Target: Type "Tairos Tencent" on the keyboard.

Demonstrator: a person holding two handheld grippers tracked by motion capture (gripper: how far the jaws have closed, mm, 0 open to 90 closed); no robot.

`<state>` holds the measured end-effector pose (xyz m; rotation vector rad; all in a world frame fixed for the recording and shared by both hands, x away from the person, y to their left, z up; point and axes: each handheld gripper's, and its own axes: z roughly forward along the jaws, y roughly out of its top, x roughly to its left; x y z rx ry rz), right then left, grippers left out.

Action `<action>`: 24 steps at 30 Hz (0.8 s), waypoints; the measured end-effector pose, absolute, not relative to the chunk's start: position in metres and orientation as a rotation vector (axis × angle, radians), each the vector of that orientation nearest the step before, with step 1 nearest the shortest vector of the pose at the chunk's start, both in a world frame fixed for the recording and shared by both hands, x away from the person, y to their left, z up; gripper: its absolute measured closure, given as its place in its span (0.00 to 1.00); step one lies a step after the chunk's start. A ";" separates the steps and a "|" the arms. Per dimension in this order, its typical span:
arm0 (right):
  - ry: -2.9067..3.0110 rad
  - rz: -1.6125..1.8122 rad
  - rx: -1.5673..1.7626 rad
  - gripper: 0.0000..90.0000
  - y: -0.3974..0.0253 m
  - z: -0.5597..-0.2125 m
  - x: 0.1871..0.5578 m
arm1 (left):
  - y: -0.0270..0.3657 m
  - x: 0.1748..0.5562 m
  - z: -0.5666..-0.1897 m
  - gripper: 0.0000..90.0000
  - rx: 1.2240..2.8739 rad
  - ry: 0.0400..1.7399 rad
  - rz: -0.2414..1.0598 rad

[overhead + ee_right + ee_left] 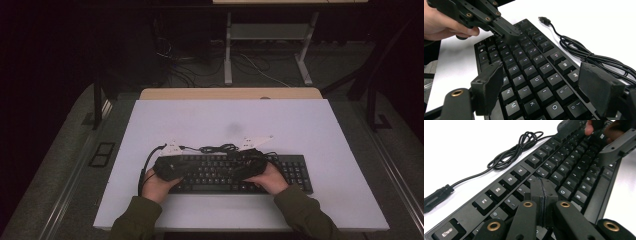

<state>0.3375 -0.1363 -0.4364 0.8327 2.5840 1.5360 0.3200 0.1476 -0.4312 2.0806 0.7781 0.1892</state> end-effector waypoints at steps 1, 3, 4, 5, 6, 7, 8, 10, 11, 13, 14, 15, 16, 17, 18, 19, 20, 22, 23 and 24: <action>2.583 1.539 0.834 0.23 -0.136 -0.436 0.337 | 0.147 0.320 -0.432 0.99 2.081 0.780 0.191; 2.582 1.540 0.832 0.23 -0.137 -0.436 0.338 | 0.148 0.321 -0.433 0.99 2.085 0.784 0.194; 2.581 1.541 0.834 0.23 -0.137 -0.436 0.338 | 0.148 0.321 -0.433 0.99 2.086 0.785 0.195; 2.581 1.541 0.833 0.23 -0.137 -0.436 0.338 | 0.148 0.322 -0.434 0.99 2.088 0.787 0.194; 2.581 1.541 0.832 0.23 -0.137 -0.436 0.338 | 0.148 0.322 -0.434 0.99 2.086 0.795 0.191; 2.581 1.540 0.832 0.23 -0.136 -0.436 0.337 | 0.149 0.322 -0.435 0.99 2.085 0.796 0.191; 2.582 1.540 0.832 0.23 -0.136 -0.436 0.337 | 0.149 0.322 -0.435 0.99 2.085 0.797 0.191; 2.583 1.540 0.831 0.23 -0.136 -0.436 0.337 | 0.149 0.322 -0.435 0.99 2.093 0.793 0.189; 2.583 1.540 0.831 0.23 -0.136 -0.436 0.337 | 0.149 0.322 -0.436 0.99 2.093 0.794 0.187; 2.583 1.539 0.832 0.23 -0.136 -0.436 0.337 | 0.149 0.323 -0.436 0.99 2.102 0.789 0.190; 2.583 1.539 0.833 0.23 -0.136 -0.436 0.337 | 0.149 0.323 -0.437 0.99 2.101 0.793 0.184; 2.583 1.542 0.835 0.23 -0.137 -0.436 0.338 | 0.149 0.323 -0.437 0.99 2.102 0.794 0.181; 2.582 1.542 0.834 0.23 -0.137 -0.436 0.338 | 0.148 0.322 -0.437 0.99 2.102 0.798 0.181; 2.581 1.541 0.833 0.23 -0.137 -0.436 0.338 | 0.148 0.323 -0.437 0.99 2.101 0.797 0.180; 2.581 1.542 0.832 0.22 -0.137 -0.436 0.338 | 0.148 0.322 -0.437 0.99 2.099 0.800 0.181; 2.581 1.542 0.833 0.23 -0.137 -0.436 0.338 | 0.148 0.322 -0.437 0.99 2.099 0.800 0.181; 2.581 1.542 0.833 0.23 -0.137 -0.436 0.338 | 0.148 0.322 -0.437 0.99 2.099 0.800 0.180; 2.582 1.541 0.833 0.23 -0.137 -0.436 0.338 | 0.148 0.322 -0.437 0.99 2.098 0.800 0.179; 2.583 1.540 0.833 0.23 -0.137 -0.436 0.338 | 0.148 0.322 -0.437 0.99 2.101 0.797 0.179; 2.583 1.539 0.834 0.23 -0.137 -0.436 0.338 | 0.148 0.322 -0.438 0.99 2.097 0.800 0.178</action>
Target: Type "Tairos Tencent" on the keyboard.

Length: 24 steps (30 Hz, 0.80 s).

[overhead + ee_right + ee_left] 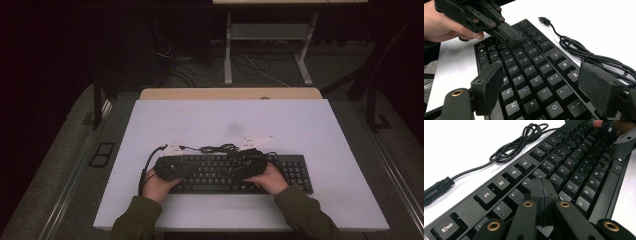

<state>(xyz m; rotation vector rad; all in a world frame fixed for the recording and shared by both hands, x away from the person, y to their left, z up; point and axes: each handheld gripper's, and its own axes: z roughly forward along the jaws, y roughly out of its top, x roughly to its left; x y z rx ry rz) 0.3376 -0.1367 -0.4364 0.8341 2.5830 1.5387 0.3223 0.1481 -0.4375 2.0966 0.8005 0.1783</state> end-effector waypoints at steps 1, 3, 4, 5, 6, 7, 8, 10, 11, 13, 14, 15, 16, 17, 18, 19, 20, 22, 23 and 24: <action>2.583 1.540 0.834 0.23 -0.137 -0.436 0.338 | 0.148 0.322 -0.437 0.99 2.101 0.799 0.178; 2.581 1.542 0.834 0.23 -0.137 -0.436 0.338 | 0.148 0.322 -0.438 0.99 2.102 0.797 0.178; 2.581 1.541 0.833 0.23 -0.137 -0.436 0.338 | 0.148 0.323 -0.438 0.99 2.103 0.798 0.176; 2.581 1.540 0.834 0.23 -0.136 -0.436 0.338 | 0.148 0.323 -0.439 0.99 2.110 0.800 0.176; 2.582 1.539 0.834 0.23 -0.136 -0.436 0.338 | 0.148 0.323 -0.439 0.99 2.112 0.796 0.176; 2.583 1.537 0.834 0.23 -0.136 -0.436 0.338 | 0.148 0.323 -0.440 0.99 2.106 0.801 0.170; 2.583 1.538 0.833 0.23 -0.136 -0.436 0.338 | 0.148 0.323 -0.439 0.99 2.108 0.801 0.171; 2.582 1.540 0.833 0.23 -0.136 -0.436 0.337 | 0.148 0.323 -0.439 0.99 2.110 0.801 0.173; 2.582 1.540 0.833 0.23 -0.136 -0.436 0.338 | 0.148 0.323 -0.439 0.99 2.110 0.802 0.173; 2.582 1.541 0.834 0.23 -0.137 -0.436 0.338 | 0.148 0.323 -0.439 0.99 2.108 0.802 0.171; 2.581 1.541 0.834 0.23 -0.137 -0.436 0.338 | 0.148 0.323 -0.439 0.99 2.107 0.802 0.172; 2.581 1.540 0.833 0.23 -0.137 -0.436 0.338 | 0.148 0.322 -0.438 0.99 2.105 0.801 0.174; 2.581 1.542 0.832 0.23 -0.137 -0.436 0.338 | 0.148 0.322 -0.437 0.99 2.101 0.798 0.174; 2.580 1.543 0.835 0.23 -0.137 -0.436 0.338 | 0.148 0.322 -0.436 0.99 2.102 0.794 0.177; 2.580 1.543 0.834 0.23 -0.137 -0.436 0.338 | 0.148 0.322 -0.436 0.99 2.106 0.786 0.185; 2.580 1.544 0.835 0.23 -0.137 -0.436 0.338 | 0.148 0.322 -0.436 0.99 2.103 0.787 0.182; 2.581 1.545 0.836 0.23 -0.137 -0.436 0.338 | 0.148 0.322 -0.436 0.99 2.101 0.792 0.179; 2.581 1.545 0.835 0.23 -0.137 -0.436 0.338 | 0.148 0.321 -0.435 0.99 2.101 0.788 0.182; 2.581 1.547 0.835 0.23 -0.137 -0.436 0.337 | 0.148 0.321 -0.435 0.99 2.098 0.788 0.182; 2.581 1.548 0.834 0.23 -0.137 -0.436 0.338 | 0.148 0.321 -0.434 0.99 2.096 0.789 0.180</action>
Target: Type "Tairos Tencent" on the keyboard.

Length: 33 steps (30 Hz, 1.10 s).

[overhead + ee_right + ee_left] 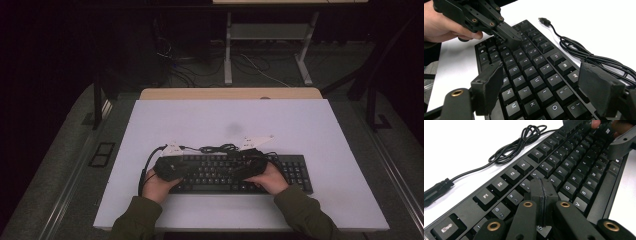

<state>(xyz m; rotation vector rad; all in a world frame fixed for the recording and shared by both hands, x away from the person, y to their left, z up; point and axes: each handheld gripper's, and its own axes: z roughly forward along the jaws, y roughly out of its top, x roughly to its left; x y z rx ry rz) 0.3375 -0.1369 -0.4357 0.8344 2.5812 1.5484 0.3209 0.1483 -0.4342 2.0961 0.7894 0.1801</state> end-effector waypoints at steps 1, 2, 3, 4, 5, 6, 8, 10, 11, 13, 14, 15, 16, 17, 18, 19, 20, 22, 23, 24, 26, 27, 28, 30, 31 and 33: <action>2.580 1.549 0.833 0.23 -0.137 -0.436 0.338 | 0.148 0.321 -0.434 0.99 2.095 0.789 0.179; 2.580 1.550 0.835 0.23 -0.137 -0.435 0.338 | 0.149 0.320 -0.433 0.99 2.092 0.791 0.179; 2.581 1.552 0.837 0.23 -0.137 -0.435 0.338 | 0.149 0.320 -0.433 0.99 2.090 0.792 0.180; 2.580 1.553 0.837 0.23 -0.137 -0.435 0.337 | 0.149 0.320 -0.433 0.98 2.085 0.794 0.178; 2.581 1.555 0.833 0.23 -0.137 -0.435 0.337 | 0.149 0.320 -0.433 0.98 2.080 0.797 0.177; 2.582 1.557 0.836 0.23 -0.137 -0.435 0.337 | 0.149 0.320 -0.432 0.97 2.080 0.797 0.176; 2.587 1.558 0.828 0.23 -0.137 -0.434 0.337 | 0.150 0.319 -0.432 0.94 2.081 0.795 0.179; 2.592 1.557 0.828 0.24 -0.137 -0.434 0.336 | 0.150 0.318 -0.431 0.90 2.074 0.803 0.184; 2.596 1.556 0.823 0.25 -0.137 -0.434 0.336 | 0.150 0.318 -0.431 0.88 2.069 0.805 0.186; 2.604 1.558 0.821 0.29 -0.137 -0.434 0.336 | 0.151 0.317 -0.431 0.84 2.065 0.815 0.192; 2.609 1.557 0.820 0.32 -0.137 -0.434 0.335 | 0.151 0.317 -0.430 0.82 2.061 0.819 0.194; 2.616 1.555 0.819 0.35 -0.137 -0.434 0.335 | 0.152 0.317 -0.430 0.79 2.056 0.819 0.197; 2.623 1.555 0.820 0.38 -0.136 -0.434 0.334 | 0.152 0.317 -0.430 0.75 2.053 0.825 0.201; 2.629 1.557 0.820 0.42 -0.136 -0.435 0.334 | 0.153 0.317 -0.430 0.70 2.049 0.833 0.198; 2.635 1.556 0.815 0.46 -0.135 -0.435 0.333 | 0.153 0.317 -0.430 0.67 2.050 0.838 0.194; 2.643 1.552 0.801 0.50 -0.135 -0.435 0.333 | 0.153 0.316 -0.430 0.64 2.057 0.835 0.201; 2.645 1.551 0.796 0.55 -0.134 -0.435 0.332 | 0.153 0.316 -0.431 0.61 2.054 0.842 0.202; 2.658 1.545 0.781 0.66 -0.133 -0.435 0.330 | 0.153 0.316 -0.431 0.55 2.053 0.847 0.203; 2.662 1.542 0.771 0.71 -0.132 -0.435 0.329 | 0.153 0.316 -0.430 0.53 2.050 0.850 0.209; 2.669 1.539 0.763 0.75 -0.131 -0.435 0.328 | 0.154 0.316 -0.430 0.51 2.046 0.848 0.210; 2.681 1.537 0.747 0.84 -0.130 -0.435 0.326 | 0.154 0.316 -0.430 0.47 2.042 0.852 0.217; 2.693 1.534 0.750 0.88 -0.129 -0.435 0.325 | 0.153 0.315 -0.430 0.46 2.043 0.854 0.219; 2.701 1.533 0.738 0.91 -0.128 -0.435 0.324 | 0.153 0.315 -0.430 0.44 2.039 0.855 0.219; 2.715 1.527 0.724 0.97 -0.127 -0.436 0.323 | 0.153 0.316 -0.431 0.42 2.045 0.852 0.223; 2.721 1.521 0.722 0.99 -0.126 -0.436 0.322 | 0.153 0.315 -0.431 0.41 2.043 0.855 0.220; 2.735 1.511 0.711 0.99 -0.124 -0.437 0.322 | 0.152 0.315 -0.432 0.40 2.039 0.859 0.224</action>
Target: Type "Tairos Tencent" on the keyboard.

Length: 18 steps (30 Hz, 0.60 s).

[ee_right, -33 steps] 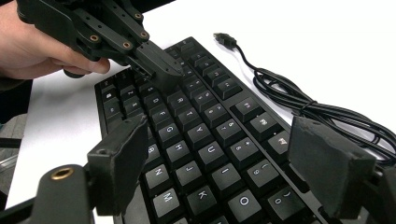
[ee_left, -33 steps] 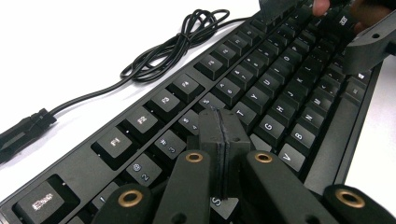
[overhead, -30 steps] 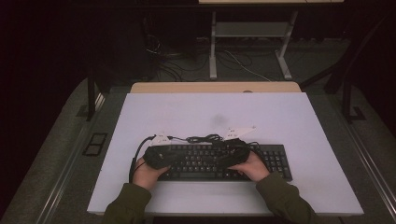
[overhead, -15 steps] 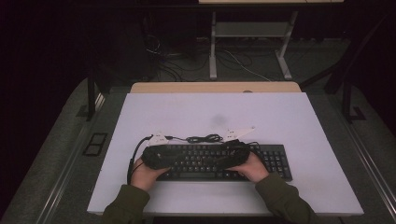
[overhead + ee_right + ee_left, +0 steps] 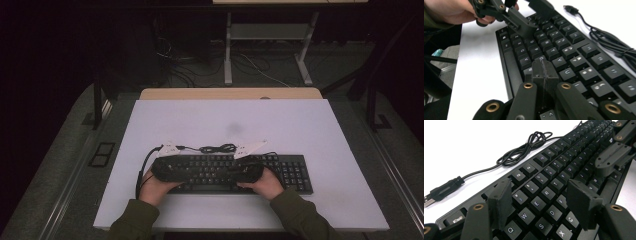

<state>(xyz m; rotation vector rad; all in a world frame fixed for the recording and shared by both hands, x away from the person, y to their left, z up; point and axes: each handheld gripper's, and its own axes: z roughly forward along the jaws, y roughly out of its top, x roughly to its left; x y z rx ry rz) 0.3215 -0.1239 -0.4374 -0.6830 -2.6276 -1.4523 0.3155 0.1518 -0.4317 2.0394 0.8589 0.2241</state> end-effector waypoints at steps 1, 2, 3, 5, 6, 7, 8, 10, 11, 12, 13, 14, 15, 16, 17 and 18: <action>-2.634 -1.439 -0.683 0.99 -0.123 -0.438 0.321 | 0.152 0.316 -0.432 0.39 2.040 0.859 0.224; -2.642 -1.429 -0.680 0.99 -0.122 -0.439 0.321 | 0.152 0.316 -0.432 0.38 2.039 0.858 0.224; -2.645 -1.422 -0.680 0.99 -0.121 -0.439 0.320 | 0.152 0.316 -0.432 0.37 2.041 0.856 0.226; -2.651 -1.409 -0.674 0.99 -0.119 -0.441 0.319 | 0.152 0.316 -0.433 0.36 2.047 0.850 0.225; -2.656 -1.403 -0.675 0.99 -0.117 -0.441 0.319 | 0.151 0.316 -0.434 0.35 2.041 0.853 0.224; -2.664 -1.397 -0.670 0.99 -0.116 -0.442 0.318 | 0.151 0.316 -0.434 0.35 2.045 0.851 0.223; -2.664 -1.387 -0.676 0.99 -0.115 -0.442 0.317 | 0.151 0.316 -0.434 0.35 2.047 0.850 0.222; -2.675 -1.380 -0.674 0.99 -0.114 -0.443 0.317 | 0.151 0.316 -0.434 0.35 2.048 0.848 0.222; -2.680 -1.374 -0.670 0.99 -0.113 -0.443 0.317 | 0.151 0.316 -0.434 0.35 2.047 0.848 0.220; -2.681 -1.373 -0.668 0.99 -0.113 -0.444 0.317 | 0.151 0.316 -0.434 0.35 2.046 0.850 0.219; -2.680 -1.374 -0.667 0.99 -0.113 -0.444 0.317 | 0.151 0.316 -0.434 0.34 2.049 0.848 0.219; -2.684 -1.371 -0.668 0.99 -0.113 -0.444 0.316 | 0.151 0.316 -0.435 0.34 2.048 0.848 0.219; -2.682 -1.371 -0.673 0.99 -0.112 -0.444 0.316 | 0.151 0.316 -0.435 0.34 2.048 0.848 0.218; -2.681 -1.369 -0.677 0.99 -0.112 -0.444 0.316 | 0.151 0.316 -0.435 0.34 2.047 0.850 0.216; -2.681 -1.367 -0.677 0.99 -0.112 -0.444 0.316 | 0.150 0.316 -0.435 0.34 2.049 0.848 0.216; -2.685 -1.362 -0.678 0.99 -0.112 -0.444 0.316 | 0.150 0.316 -0.435 0.34 2.051 0.846 0.217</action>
